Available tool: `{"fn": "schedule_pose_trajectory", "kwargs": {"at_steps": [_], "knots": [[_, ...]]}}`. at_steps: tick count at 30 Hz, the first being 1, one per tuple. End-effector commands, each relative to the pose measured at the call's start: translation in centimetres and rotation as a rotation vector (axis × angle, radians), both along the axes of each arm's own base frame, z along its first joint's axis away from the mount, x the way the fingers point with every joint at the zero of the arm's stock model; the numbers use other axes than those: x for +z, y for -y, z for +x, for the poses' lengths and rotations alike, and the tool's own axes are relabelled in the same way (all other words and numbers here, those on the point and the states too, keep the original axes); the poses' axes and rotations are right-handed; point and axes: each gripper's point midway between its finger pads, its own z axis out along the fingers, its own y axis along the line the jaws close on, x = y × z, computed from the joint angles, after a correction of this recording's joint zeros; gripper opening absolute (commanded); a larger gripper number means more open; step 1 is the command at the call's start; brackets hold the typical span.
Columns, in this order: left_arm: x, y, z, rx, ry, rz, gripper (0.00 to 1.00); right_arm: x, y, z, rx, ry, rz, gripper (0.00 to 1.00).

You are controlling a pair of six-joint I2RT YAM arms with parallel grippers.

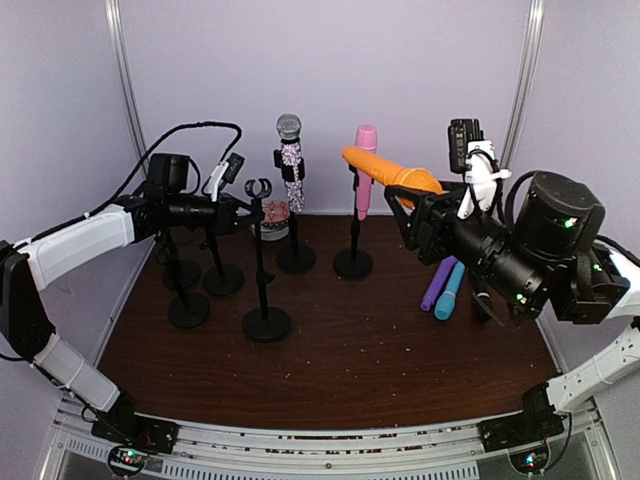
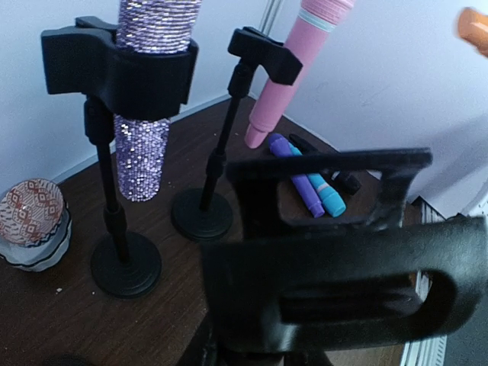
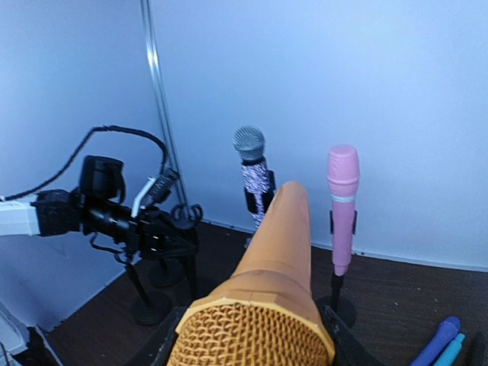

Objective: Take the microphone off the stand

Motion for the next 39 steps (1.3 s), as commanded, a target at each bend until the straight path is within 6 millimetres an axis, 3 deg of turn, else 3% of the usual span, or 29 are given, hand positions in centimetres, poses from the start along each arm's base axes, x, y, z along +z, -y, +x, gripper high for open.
{"fn": "schedule_pose_trajectory", "kwargs": {"at_steps": [1,5,6,7,13,16,21,23,25,29,33,36,39], "knots": [[3.8,1.9,-2.1,-0.180,0.145,-0.023,0.00,-6.1,4.0,3.4,-0.201,-0.080,-0.099,0.00],[4.5,2.4,-3.6,-0.267,0.218,-0.015,0.00,-10.2,7.7,6.1,-0.318,-0.147,-0.116,0.00],[5.2,2.8,-4.0,-0.309,0.243,-0.031,0.00,-12.5,9.6,8.1,-0.395,-0.189,-0.163,0.00],[5.7,3.0,-4.1,-0.324,0.254,-0.042,0.00,-13.4,9.9,8.8,-0.406,-0.206,-0.179,0.00],[7.9,4.0,-3.4,-0.345,0.331,-0.058,0.00,-18.7,10.4,13.8,-0.469,-0.298,-0.306,0.00],[7.0,4.2,-3.3,-0.362,0.356,-0.025,0.00,-21.4,10.3,16.4,-0.484,-0.346,-0.360,0.00],[4.0,4.0,-4.0,-0.385,0.315,0.025,0.02,-26.0,10.2,19.6,-0.526,-0.430,-0.458,0.00],[2.3,3.7,-4.5,-0.392,0.283,0.044,0.12,-27.8,9.9,20.4,-0.531,-0.465,-0.502,0.00],[1.4,3.4,-5.0,-0.399,0.262,0.061,0.32,-29.3,9.6,20.9,-0.533,-0.496,-0.541,0.00],[0.9,2.7,-5.8,-0.397,0.260,0.098,0.54,-31.8,9.6,21.3,-0.539,-0.549,-0.570,0.00],[0.9,1.9,-6.7,-0.388,0.268,0.132,0.94,-33.9,9.7,21.4,-0.537,-0.622,-0.578,0.06],[1.1,1.2,-7.3,-0.376,0.256,0.167,0.98,-35.3,9.9,21.4,-0.534,-0.677,-0.584,0.12],[2.1,0.1,-7.7,-0.343,0.252,0.196,0.98,-36.1,10.1,21.3,-0.529,-0.717,-0.559,0.27]]}}
